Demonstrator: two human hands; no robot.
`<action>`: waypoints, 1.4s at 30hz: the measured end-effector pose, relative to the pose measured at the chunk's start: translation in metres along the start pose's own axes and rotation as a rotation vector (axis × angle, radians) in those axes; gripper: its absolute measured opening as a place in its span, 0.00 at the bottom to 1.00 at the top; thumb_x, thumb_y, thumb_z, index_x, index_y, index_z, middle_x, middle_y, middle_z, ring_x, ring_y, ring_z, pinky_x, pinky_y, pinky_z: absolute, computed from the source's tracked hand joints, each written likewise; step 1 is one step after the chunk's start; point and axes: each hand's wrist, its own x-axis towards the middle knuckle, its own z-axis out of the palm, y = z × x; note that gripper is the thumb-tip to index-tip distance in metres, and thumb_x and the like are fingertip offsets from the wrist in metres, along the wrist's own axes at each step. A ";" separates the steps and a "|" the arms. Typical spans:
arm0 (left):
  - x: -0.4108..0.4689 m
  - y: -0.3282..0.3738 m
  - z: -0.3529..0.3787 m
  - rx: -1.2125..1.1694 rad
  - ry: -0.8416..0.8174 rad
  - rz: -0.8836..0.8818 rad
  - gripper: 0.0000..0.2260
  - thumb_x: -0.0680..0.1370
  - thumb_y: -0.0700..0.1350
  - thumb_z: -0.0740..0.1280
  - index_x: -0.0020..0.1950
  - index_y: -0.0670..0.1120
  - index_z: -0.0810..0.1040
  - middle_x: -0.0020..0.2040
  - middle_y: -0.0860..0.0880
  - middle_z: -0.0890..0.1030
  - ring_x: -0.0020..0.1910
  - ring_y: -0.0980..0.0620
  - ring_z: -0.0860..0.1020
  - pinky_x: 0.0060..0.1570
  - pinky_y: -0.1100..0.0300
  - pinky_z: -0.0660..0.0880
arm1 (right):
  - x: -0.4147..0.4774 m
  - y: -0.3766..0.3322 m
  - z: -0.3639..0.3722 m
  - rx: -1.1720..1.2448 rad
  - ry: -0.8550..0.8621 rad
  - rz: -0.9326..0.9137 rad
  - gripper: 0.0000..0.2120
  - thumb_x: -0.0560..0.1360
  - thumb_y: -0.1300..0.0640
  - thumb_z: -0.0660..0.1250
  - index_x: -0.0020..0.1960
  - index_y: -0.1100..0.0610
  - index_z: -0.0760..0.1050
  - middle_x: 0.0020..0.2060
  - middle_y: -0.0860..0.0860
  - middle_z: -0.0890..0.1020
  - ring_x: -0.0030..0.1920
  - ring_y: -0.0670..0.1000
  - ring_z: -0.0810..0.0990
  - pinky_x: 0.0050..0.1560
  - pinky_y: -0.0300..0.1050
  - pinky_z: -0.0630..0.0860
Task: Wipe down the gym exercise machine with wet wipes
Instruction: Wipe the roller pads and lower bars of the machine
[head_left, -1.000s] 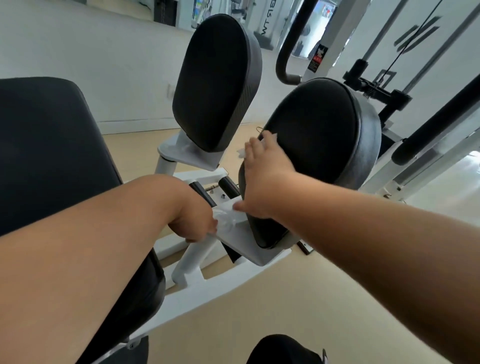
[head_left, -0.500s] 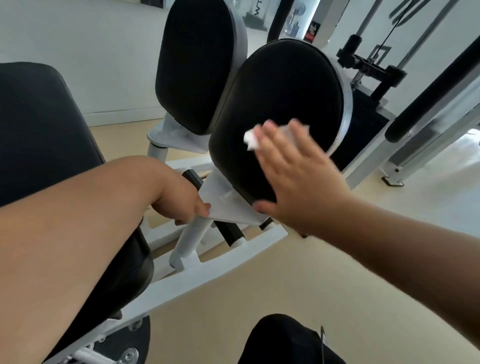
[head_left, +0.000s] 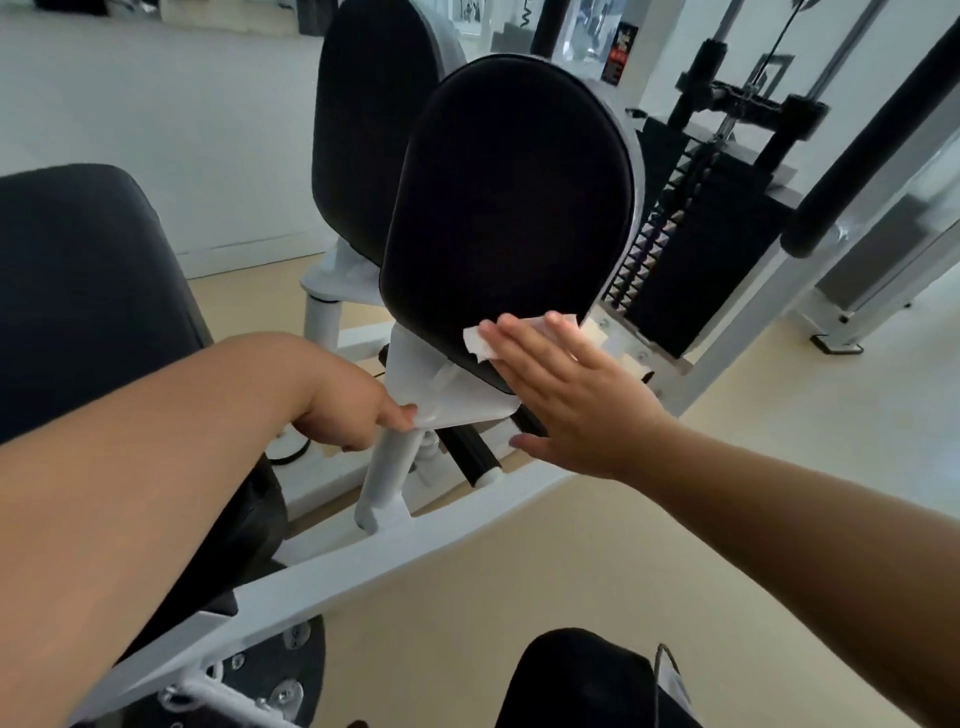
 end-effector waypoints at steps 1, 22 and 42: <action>0.000 -0.001 0.001 -0.024 -0.004 -0.007 0.36 0.78 0.36 0.54 0.79 0.68 0.53 0.81 0.51 0.60 0.74 0.46 0.68 0.71 0.52 0.68 | -0.002 0.003 0.006 -0.021 0.013 -0.029 0.44 0.83 0.32 0.41 0.82 0.66 0.37 0.81 0.63 0.36 0.82 0.61 0.35 0.80 0.60 0.34; -0.024 0.056 0.002 -0.381 0.771 0.025 0.32 0.81 0.40 0.62 0.80 0.64 0.56 0.79 0.62 0.61 0.74 0.56 0.68 0.69 0.58 0.69 | 0.025 -0.007 -0.015 0.890 0.692 0.773 0.48 0.79 0.29 0.47 0.82 0.64 0.40 0.81 0.66 0.44 0.81 0.61 0.36 0.81 0.58 0.38; -0.017 0.117 -0.084 -0.066 1.545 0.093 0.24 0.78 0.44 0.58 0.76 0.50 0.70 0.78 0.44 0.63 0.73 0.40 0.65 0.74 0.47 0.61 | 0.034 0.002 -0.004 1.621 0.773 0.772 0.46 0.79 0.27 0.43 0.82 0.59 0.36 0.80 0.49 0.38 0.83 0.53 0.36 0.82 0.51 0.40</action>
